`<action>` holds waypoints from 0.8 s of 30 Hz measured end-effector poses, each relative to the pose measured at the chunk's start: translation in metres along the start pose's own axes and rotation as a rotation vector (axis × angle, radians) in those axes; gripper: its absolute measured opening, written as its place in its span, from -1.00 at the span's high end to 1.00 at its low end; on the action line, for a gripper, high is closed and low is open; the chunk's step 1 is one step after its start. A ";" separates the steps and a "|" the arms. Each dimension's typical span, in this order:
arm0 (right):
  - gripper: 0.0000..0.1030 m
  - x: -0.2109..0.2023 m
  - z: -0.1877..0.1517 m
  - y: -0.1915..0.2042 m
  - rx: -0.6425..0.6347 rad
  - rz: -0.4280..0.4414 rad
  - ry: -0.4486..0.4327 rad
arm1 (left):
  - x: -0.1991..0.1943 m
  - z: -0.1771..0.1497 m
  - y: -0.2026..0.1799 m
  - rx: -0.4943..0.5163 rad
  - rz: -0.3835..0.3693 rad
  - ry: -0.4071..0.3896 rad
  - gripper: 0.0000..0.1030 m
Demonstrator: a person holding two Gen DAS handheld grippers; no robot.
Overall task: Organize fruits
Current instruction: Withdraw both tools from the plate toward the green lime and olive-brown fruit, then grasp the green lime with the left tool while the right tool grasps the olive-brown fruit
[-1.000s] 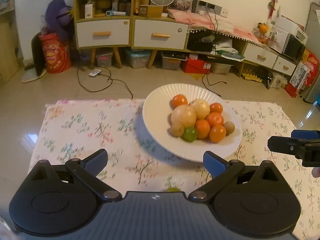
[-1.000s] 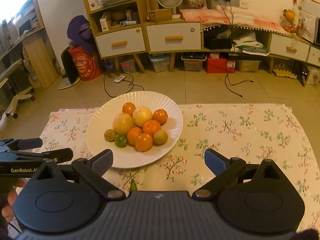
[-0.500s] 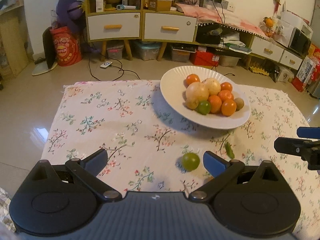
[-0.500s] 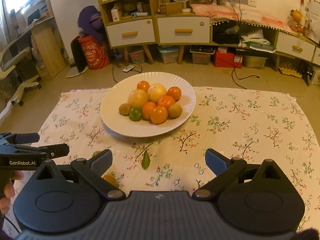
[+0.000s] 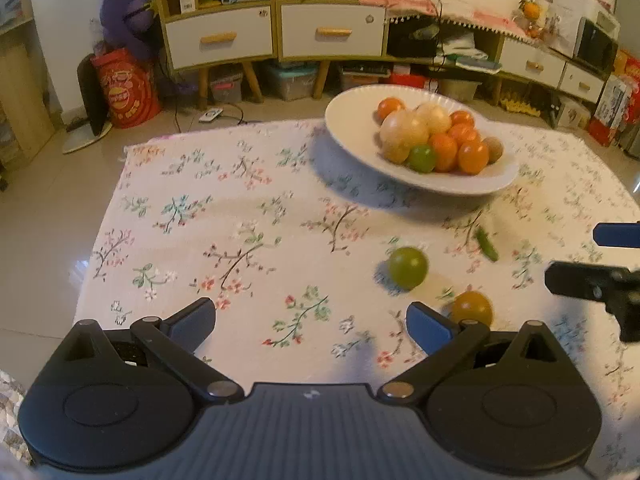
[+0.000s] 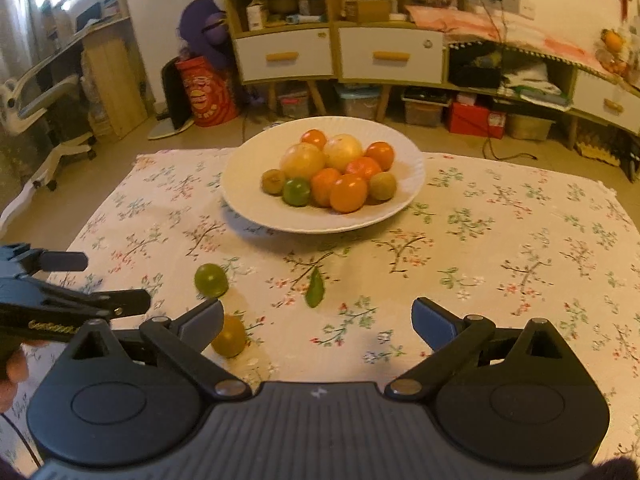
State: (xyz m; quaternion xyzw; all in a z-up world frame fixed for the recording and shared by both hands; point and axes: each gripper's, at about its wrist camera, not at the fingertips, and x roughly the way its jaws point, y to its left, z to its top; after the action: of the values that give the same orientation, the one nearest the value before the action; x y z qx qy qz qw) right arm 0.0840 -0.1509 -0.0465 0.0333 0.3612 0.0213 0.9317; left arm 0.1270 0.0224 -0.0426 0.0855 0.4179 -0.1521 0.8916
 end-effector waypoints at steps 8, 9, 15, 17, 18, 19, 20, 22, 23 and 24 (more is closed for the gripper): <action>-0.77 0.018 -0.016 0.016 -0.056 0.075 0.074 | 0.010 -0.005 0.004 0.028 0.012 0.018 -0.73; -0.74 0.020 -0.017 0.017 -0.053 0.083 0.082 | 0.011 -0.006 0.004 0.031 0.014 0.019 -0.73; -0.38 0.032 -0.016 0.022 -0.056 0.112 0.108 | 0.019 -0.007 0.006 0.036 0.020 0.030 -0.73; -0.22 0.034 -0.016 0.024 -0.058 0.136 0.122 | 0.021 -0.006 0.006 0.037 0.018 0.031 -0.73; -0.19 0.035 -0.016 0.026 -0.059 0.146 0.127 | 0.022 -0.006 0.006 0.038 0.018 0.032 -0.73; -0.12 0.036 -0.016 0.028 -0.062 0.154 0.131 | 0.024 -0.006 0.005 0.039 0.017 0.032 -0.73; -0.08 0.036 -0.016 0.028 -0.063 0.157 0.132 | 0.025 -0.005 0.005 0.039 0.015 0.032 -0.73; -0.03 0.038 -0.014 0.030 -0.060 0.161 0.129 | 0.026 -0.004 0.003 0.042 0.012 0.031 -0.73; 0.03 0.038 -0.014 0.030 -0.058 0.164 0.128 | 0.027 -0.003 0.002 0.044 0.010 0.031 -0.73; 0.06 0.038 -0.013 0.030 -0.056 0.169 0.128 | 0.029 -0.003 0.001 0.049 0.008 0.031 -0.73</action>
State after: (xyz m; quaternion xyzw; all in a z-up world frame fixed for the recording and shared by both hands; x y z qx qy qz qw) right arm 0.1029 -0.1180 -0.0796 0.0363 0.4151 0.1116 0.9022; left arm 0.1427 0.0184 -0.0663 0.1114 0.4275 -0.1572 0.8833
